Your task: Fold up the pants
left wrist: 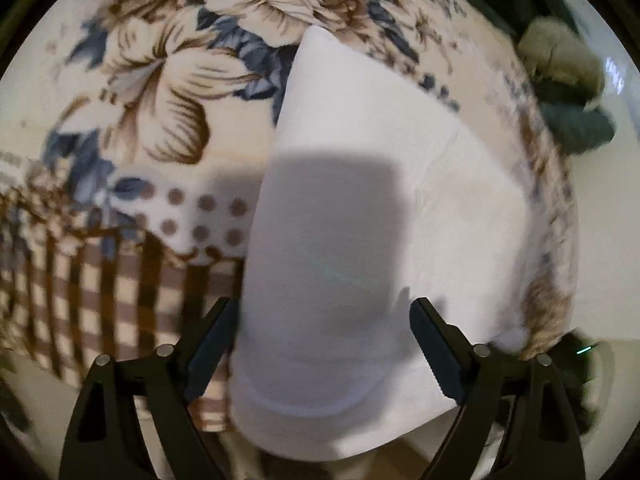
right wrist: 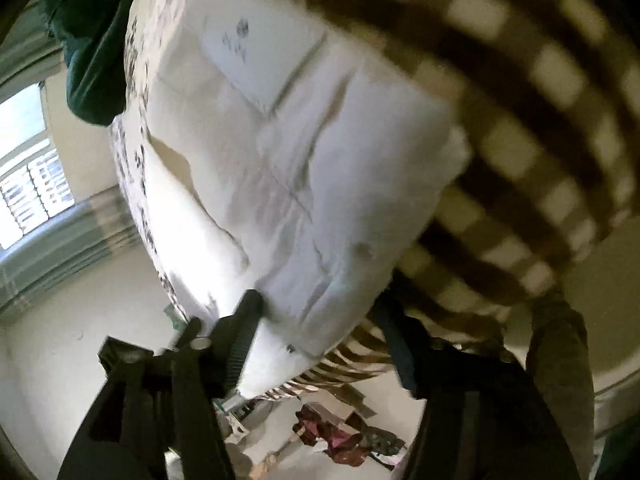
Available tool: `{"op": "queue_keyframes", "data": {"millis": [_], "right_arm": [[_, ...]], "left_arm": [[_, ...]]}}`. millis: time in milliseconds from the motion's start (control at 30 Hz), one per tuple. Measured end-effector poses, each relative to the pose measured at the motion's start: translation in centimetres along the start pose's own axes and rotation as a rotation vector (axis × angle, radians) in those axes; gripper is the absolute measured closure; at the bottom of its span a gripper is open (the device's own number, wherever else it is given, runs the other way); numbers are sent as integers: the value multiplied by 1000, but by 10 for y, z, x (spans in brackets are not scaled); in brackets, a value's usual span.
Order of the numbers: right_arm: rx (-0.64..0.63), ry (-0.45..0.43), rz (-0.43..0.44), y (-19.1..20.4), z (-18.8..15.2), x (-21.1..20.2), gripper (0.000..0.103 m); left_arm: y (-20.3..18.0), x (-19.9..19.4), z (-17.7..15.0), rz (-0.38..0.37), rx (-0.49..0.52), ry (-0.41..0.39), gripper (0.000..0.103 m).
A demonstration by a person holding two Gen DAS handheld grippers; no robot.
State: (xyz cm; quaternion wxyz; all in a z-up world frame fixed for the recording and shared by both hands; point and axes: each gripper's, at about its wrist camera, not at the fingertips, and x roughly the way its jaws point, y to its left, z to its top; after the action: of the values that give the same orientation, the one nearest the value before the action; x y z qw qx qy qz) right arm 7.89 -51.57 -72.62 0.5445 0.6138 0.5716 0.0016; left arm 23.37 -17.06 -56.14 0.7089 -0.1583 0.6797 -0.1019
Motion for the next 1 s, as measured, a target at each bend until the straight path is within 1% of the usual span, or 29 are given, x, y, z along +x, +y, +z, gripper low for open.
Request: {"op": "queue_keyframes", "data": {"millis": [67,100,167,233,300,333,367,400,433,467,500,600,667,700,733,767,800,867,967,1000], "right_arm": [[-7,3,44,6,4,15,33],[-12,2,76,9,5,20,33],[-25,-23,107,12,4,21,31],[-48,-53,121,21,4,23,31],[-63,-77,162,29,3,23,31],[-95,-85,196,36,1,20,31],[-141,-87,206,46,-1,18,31],[-176,-86,177,50,-2,18,31],[-203,-78,121,52,-1,22,31],[-212,-70,78,51,1,27,31],[-204,-62,57,47,4,33,32],[-176,-52,92,41,10,43,30],[-167,-68,129,44,11,43,31],[-178,-86,148,48,9,43,34],[-195,-103,144,53,7,42,47],[-216,-116,127,59,2,41,60],[-236,-126,120,61,-2,39,64],[-265,-148,106,66,-11,37,72],[-293,-172,84,80,-21,28,76],[-304,-180,76,85,-24,25,76]], "left_arm": [[7,3,7,-39,-29,9,8],[11,6,12,-56,-41,14,8],[14,12,18,-61,-45,23,8],[19,19,24,-88,-58,37,8],[22,23,29,-116,-72,45,8],[24,26,30,-132,-79,50,8],[26,27,29,-144,-84,55,8],[27,29,31,-162,-90,58,8],[29,31,32,-182,-93,61,8],[30,32,34,-188,-92,68,8],[29,34,35,-190,-89,75,8],[30,37,37,-201,-83,77,8],[31,37,40,-213,-83,69,8],[31,37,40,-222,-88,65,8],[32,36,41,-232,-92,56,10],[32,35,42,-244,-89,42,29],[29,30,41,-280,-70,22,44],[20,24,41,-278,-39,3,61],[14,10,36,-290,-12,-35,74],[12,5,35,-293,-9,-47,75]]}}
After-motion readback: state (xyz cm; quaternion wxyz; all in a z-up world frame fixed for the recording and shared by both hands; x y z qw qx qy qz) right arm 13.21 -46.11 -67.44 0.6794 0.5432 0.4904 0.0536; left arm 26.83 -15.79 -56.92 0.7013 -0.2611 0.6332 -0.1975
